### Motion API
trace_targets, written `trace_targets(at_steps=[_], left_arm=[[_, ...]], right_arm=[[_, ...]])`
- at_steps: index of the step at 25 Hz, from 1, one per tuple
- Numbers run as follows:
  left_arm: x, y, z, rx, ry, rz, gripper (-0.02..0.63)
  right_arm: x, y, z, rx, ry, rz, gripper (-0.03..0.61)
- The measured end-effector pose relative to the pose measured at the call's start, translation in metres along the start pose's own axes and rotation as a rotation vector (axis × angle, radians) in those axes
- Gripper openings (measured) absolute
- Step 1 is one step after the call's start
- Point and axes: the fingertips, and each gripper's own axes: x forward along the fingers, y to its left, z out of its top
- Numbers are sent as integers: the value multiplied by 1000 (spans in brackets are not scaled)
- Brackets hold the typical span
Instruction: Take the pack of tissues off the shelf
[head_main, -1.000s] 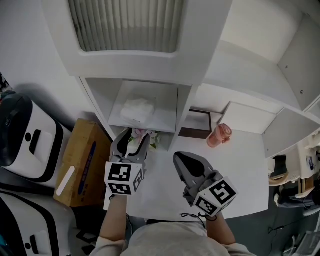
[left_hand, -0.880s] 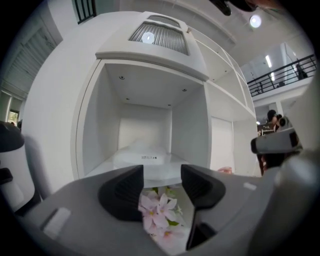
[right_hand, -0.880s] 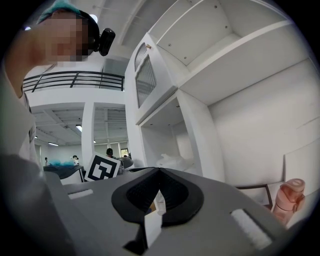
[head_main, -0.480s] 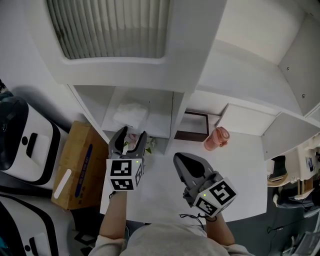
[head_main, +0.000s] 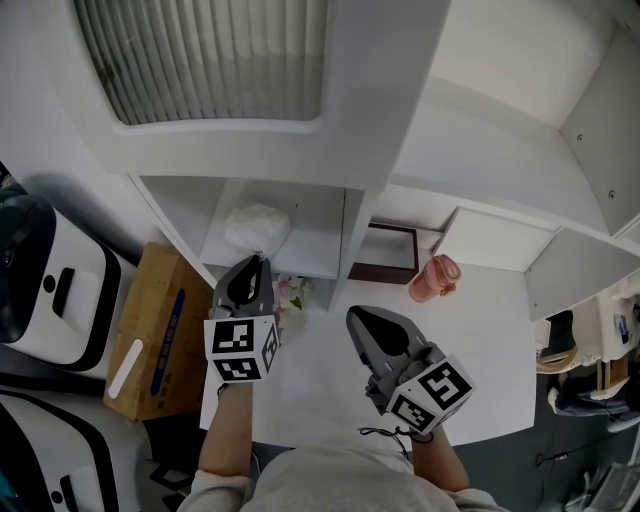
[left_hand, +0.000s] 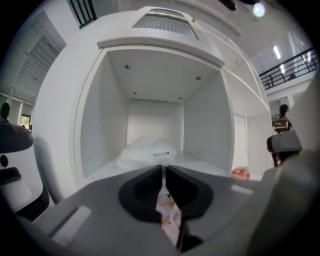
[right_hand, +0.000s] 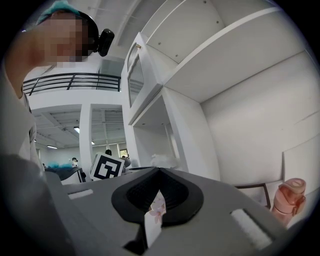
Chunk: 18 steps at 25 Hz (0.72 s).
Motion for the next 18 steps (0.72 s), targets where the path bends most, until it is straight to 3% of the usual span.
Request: trace_targets(at_steps=[18], left_arm=[[-50,-7,22,56,-88,-42,9]], right_arm=[[-4,31,6,-27,-16,21,2]])
